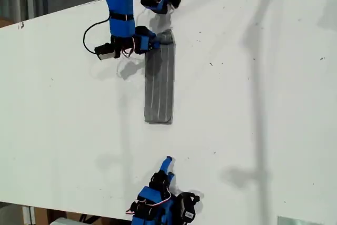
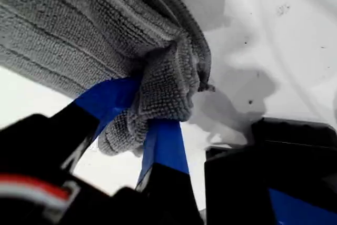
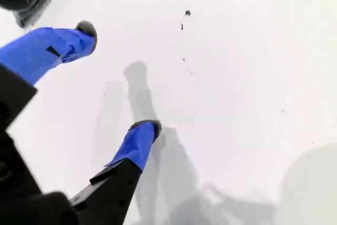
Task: Grasp corners of a square towel and fold twice.
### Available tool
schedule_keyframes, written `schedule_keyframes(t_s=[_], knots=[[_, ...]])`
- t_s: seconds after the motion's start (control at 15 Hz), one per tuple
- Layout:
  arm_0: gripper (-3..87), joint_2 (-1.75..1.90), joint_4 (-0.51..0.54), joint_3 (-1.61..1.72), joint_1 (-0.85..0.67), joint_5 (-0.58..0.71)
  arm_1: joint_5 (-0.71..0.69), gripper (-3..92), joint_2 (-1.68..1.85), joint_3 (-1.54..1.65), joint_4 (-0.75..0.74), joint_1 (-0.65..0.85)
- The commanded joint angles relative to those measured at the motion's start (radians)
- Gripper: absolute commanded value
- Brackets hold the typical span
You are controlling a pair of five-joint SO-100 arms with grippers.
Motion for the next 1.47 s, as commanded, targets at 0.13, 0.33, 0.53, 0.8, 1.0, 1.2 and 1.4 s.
schedule_keyframes(t_s=[0.13, 0.33, 0.53, 0.8, 1.0, 1.2, 1.4], knots=[[32.3, 0.724, 0.256, 0.204, 0.052, -0.054, 0.114, -0.1, 0.413, -0.089, 0.181, -0.12], [30.8, 0.678, 0.235, 0.224, 0.023, -0.074, 0.052, -0.1, 0.324, -0.304, 0.184, -0.146], [29.7, 0.695, 0.232, 0.225, -0.029, -0.025, -0.084, -0.1, 0.146, -0.518, 0.114, -0.129], [27.2, 0.713, 0.224, 0.23, -0.018, 0.058, -0.236, -0.1, -0.238, -0.905, 0.078, -0.087], [24.7, 0.713, 0.221, 0.232, -0.023, 0.195, -0.324, -0.1, -0.505, -1.189, 0.069, -0.072], [22.9, 0.713, 0.218, 0.233, -0.028, 0.224, -0.396, -0.1, -0.572, -1.224, -0.051, -0.069], [20.9, 0.713, 0.212, 0.236, -0.025, 0.321, -0.446, -0.1, -0.589, -1.22, -0.147, -0.084]])
